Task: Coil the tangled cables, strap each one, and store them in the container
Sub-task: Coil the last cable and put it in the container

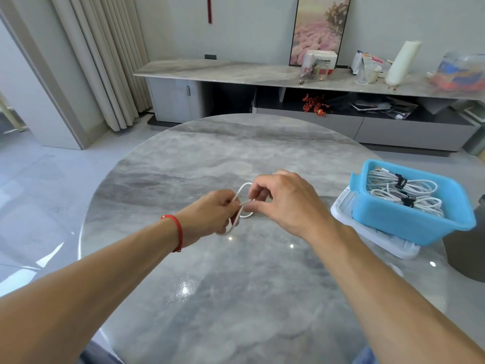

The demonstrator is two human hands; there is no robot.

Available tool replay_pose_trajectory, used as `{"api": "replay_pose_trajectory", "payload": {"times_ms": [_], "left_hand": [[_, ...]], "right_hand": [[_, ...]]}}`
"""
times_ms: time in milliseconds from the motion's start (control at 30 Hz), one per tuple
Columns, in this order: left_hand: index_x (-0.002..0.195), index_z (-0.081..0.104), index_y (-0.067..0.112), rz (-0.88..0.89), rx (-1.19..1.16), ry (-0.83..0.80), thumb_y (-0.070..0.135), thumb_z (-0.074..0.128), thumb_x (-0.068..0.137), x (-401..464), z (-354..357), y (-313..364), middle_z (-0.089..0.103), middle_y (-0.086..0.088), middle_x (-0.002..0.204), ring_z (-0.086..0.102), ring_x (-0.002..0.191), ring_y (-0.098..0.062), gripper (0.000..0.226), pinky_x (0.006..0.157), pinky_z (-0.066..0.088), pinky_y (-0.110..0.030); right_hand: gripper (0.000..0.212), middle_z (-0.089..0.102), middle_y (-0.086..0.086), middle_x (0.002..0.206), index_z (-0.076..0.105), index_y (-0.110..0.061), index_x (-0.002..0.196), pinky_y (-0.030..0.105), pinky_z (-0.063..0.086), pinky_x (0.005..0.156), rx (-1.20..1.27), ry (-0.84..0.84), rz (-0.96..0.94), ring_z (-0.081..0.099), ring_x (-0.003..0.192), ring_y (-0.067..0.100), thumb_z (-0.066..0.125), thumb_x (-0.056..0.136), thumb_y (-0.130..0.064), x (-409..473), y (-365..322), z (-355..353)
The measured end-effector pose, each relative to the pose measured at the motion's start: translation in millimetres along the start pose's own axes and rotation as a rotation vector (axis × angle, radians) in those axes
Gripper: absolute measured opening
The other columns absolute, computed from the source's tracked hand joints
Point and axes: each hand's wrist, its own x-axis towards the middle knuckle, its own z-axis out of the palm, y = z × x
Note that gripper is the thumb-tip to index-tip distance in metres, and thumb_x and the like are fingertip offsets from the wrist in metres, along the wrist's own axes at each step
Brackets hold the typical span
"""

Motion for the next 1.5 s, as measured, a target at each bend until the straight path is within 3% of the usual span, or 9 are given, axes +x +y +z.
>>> {"api": "replay_pose_trajectory", "payload": {"times_ms": [233,333,500,600,800,933,1167,1333,1500], "left_hand": [[0.097,0.065,0.004,-0.110,-0.340,-0.114,0.021,0.048,0.104,-2.0,9.1,13.6,0.061,-0.014,0.075,0.036,0.052,-0.014,0.025,0.052,0.031,-0.026],[0.096,0.062,0.004,0.014,-0.104,-0.181,0.014,0.056,0.100,-7.3,5.2,13.9,0.057,-0.008,0.079,0.040,0.054,-0.011,0.012,0.051,0.035,-0.018],[0.103,0.062,0.005,0.079,-0.014,0.045,0.003,0.048,0.099,-4.6,2.7,6.1,0.057,-0.002,0.073,0.040,0.059,-0.016,0.015,0.056,0.034,-0.026],[0.104,0.062,0.007,0.082,-0.043,0.106,0.004,0.046,0.100,-4.8,1.0,0.0,0.059,-0.001,0.070,0.040,0.063,-0.020,0.016,0.060,0.033,-0.034],[0.105,0.062,0.004,0.142,-0.154,0.141,0.004,0.048,0.101,-7.2,15.1,0.2,0.066,-0.004,0.076,0.041,0.063,-0.021,0.015,0.059,0.038,-0.032],[0.108,0.061,-0.002,0.148,-0.272,0.130,0.004,0.048,0.103,-3.4,21.2,5.7,0.059,-0.009,0.074,0.040,0.058,-0.015,0.016,0.056,0.037,-0.026],[0.104,0.060,0.002,0.062,-0.447,-0.016,0.010,0.045,0.105,-4.7,23.3,13.5,0.054,-0.004,0.072,0.039,0.061,-0.013,0.018,0.056,0.034,-0.022],[0.098,0.060,0.004,0.108,-0.343,-0.012,0.005,0.045,0.104,-6.0,14.1,12.2,0.050,-0.002,0.070,0.039,0.059,-0.012,0.016,0.057,0.033,-0.024],[0.091,0.057,0.010,0.096,-0.459,0.068,0.006,0.041,0.105,-2.2,-3.5,11.7,0.050,-0.001,0.066,0.047,0.060,-0.013,0.021,0.065,0.039,-0.029]], "right_hand": [[0.045,0.061,-0.006,0.072,0.056,-0.018,0.086,0.037,0.048,0.065,0.010,0.062,0.148,0.059,0.072,0.022,0.080,0.081,-0.055,1.2,6.1,1.9],[0.042,0.063,-0.001,0.078,0.054,-0.017,0.087,0.033,0.046,0.061,0.021,0.035,0.187,0.060,0.073,0.022,0.078,0.085,-0.052,1.3,9.3,4.9],[0.037,0.070,-0.004,0.083,0.052,-0.025,0.104,0.027,0.044,0.061,0.199,-0.079,0.285,0.066,0.068,0.012,0.081,0.086,-0.037,6.0,15.3,0.0],[0.017,0.073,-0.003,0.071,0.062,-0.021,0.096,0.032,0.056,0.059,0.224,-0.125,0.298,0.071,0.057,0.013,0.077,0.088,-0.018,4.9,18.6,0.7],[0.006,0.075,0.010,0.070,0.068,-0.003,0.094,0.032,0.063,0.068,0.861,0.045,0.420,0.075,0.064,0.025,0.072,0.095,-0.007,5.0,3.4,7.4],[0.007,0.076,0.010,0.071,0.065,-0.004,0.098,0.031,0.063,0.070,1.001,0.106,0.482,0.075,0.064,0.023,0.071,0.095,-0.007,5.3,0.7,13.1],[0.012,0.077,0.005,0.071,0.066,-0.008,0.096,0.042,0.063,0.081,0.882,0.153,0.468,0.078,0.068,0.024,0.076,0.091,-0.013,6.7,4.6,15.1],[0.015,0.076,0.002,0.080,0.067,-0.015,0.094,0.029,0.057,0.059,0.718,0.100,0.379,0.073,0.068,0.014,0.078,0.090,-0.023,6.8,4.2,7.2],[0.021,0.073,-0.004,0.109,0.072,-0.026,0.106,0.039,0.052,0.094,0.179,-0.304,0.139,0.067,0.103,0.016,0.058,0.101,-0.041,0.3,6.5,8.9]]}}
